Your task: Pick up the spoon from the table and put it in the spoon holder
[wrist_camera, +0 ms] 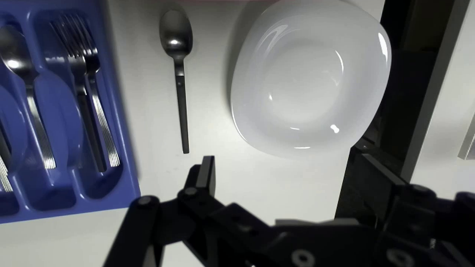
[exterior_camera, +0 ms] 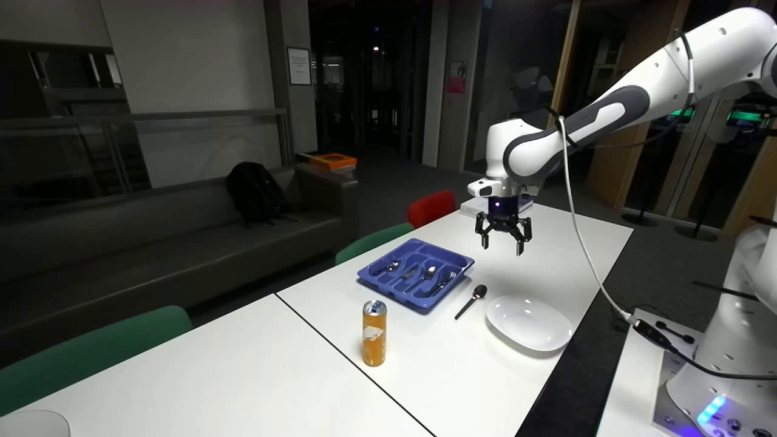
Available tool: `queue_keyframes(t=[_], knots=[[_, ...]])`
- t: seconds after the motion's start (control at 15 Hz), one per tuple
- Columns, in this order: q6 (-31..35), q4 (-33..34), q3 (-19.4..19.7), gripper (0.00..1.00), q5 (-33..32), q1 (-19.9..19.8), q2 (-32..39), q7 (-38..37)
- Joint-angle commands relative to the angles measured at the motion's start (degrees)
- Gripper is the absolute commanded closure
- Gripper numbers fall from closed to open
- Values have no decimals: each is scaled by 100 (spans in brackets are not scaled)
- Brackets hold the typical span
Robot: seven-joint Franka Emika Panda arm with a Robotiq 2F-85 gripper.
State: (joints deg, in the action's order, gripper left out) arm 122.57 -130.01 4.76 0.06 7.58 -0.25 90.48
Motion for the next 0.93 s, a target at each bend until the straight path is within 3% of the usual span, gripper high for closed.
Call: queue_keyframes(t=[0.0, 0.33, 0.87], knots=[[-20, 17, -233, 0, 9, -238, 0, 19], [56, 474, -317, 0, 142, -263, 382, 82], [-82, 1505, -508, 0, 786, -658, 1339, 140]])
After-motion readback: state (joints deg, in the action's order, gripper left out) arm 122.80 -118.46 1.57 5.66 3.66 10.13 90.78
